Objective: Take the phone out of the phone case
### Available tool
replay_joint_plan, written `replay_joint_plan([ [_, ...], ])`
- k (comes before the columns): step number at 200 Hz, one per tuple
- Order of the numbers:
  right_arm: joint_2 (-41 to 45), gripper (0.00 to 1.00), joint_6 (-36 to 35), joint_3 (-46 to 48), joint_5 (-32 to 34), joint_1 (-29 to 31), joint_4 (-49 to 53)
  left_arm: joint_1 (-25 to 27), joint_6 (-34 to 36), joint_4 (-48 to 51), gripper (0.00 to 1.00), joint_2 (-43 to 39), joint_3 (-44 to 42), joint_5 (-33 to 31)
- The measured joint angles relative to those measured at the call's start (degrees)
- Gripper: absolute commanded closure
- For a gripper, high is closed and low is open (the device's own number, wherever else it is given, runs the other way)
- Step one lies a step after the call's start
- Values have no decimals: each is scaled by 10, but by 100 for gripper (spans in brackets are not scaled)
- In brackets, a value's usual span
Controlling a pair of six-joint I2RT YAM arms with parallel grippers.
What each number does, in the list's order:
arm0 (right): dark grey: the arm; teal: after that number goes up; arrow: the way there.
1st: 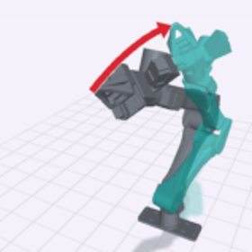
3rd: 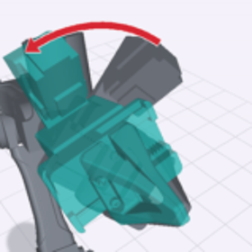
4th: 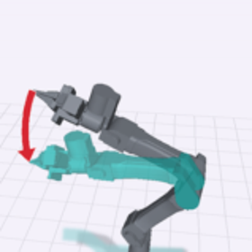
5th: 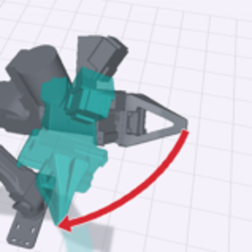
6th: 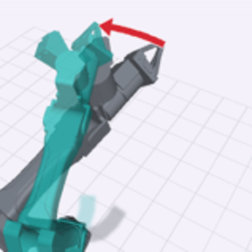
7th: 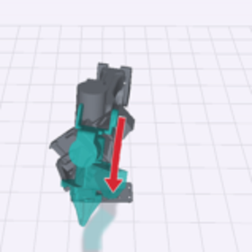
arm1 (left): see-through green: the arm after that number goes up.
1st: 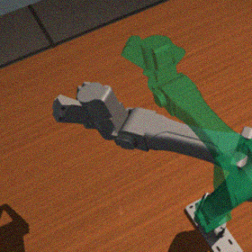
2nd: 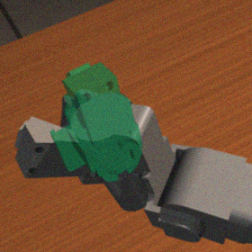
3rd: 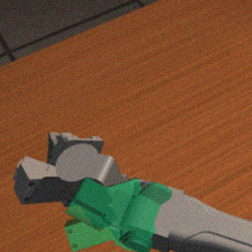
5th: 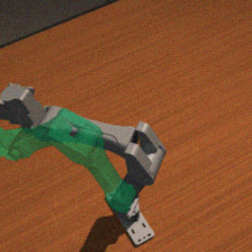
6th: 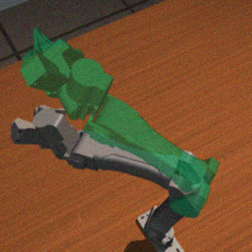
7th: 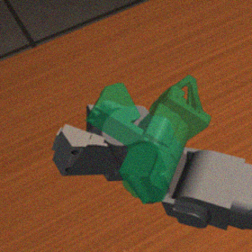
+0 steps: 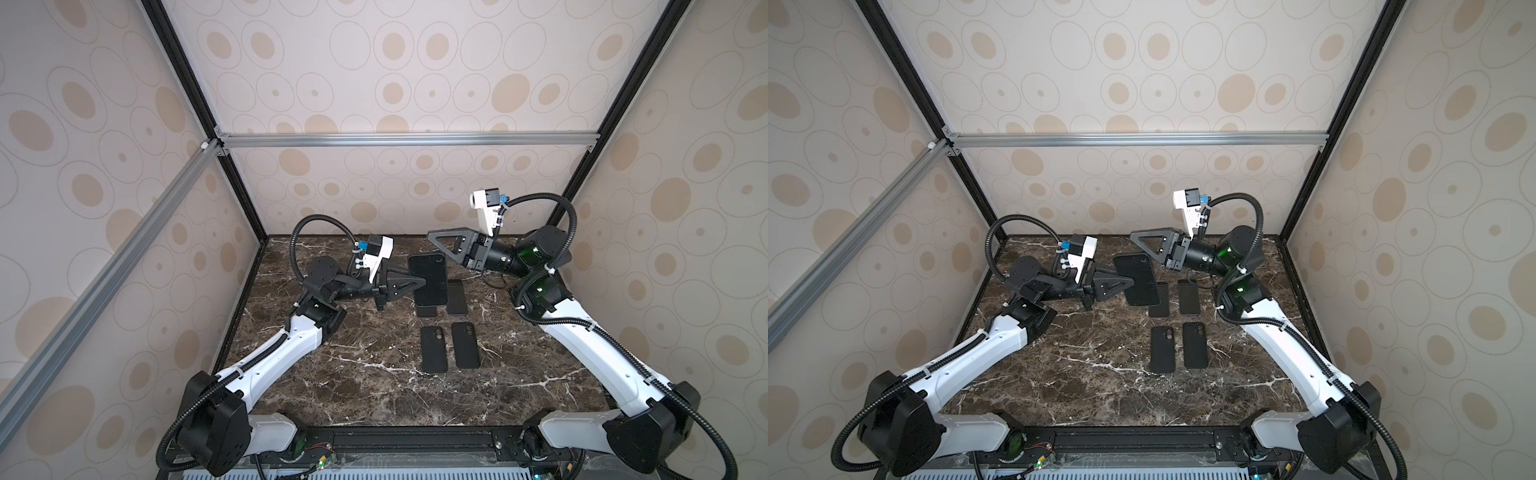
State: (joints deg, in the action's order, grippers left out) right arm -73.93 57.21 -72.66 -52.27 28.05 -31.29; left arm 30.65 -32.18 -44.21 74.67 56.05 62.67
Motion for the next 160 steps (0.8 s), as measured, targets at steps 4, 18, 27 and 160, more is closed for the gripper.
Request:
replay_joint_plan([
  [4,1,94,2,1,0,0,-2,0,0,0,100,0,0,0],
  [18,3,84,5,4,0,0,-6,0,-1,0,100,0,0,0],
  [27,5,76,1,6,-1,0,-9,0,-4,0,100,1,0,0],
  [160,40,57,-135,-6,15,1,113,1,-47,-21,100,22,0,12],
])
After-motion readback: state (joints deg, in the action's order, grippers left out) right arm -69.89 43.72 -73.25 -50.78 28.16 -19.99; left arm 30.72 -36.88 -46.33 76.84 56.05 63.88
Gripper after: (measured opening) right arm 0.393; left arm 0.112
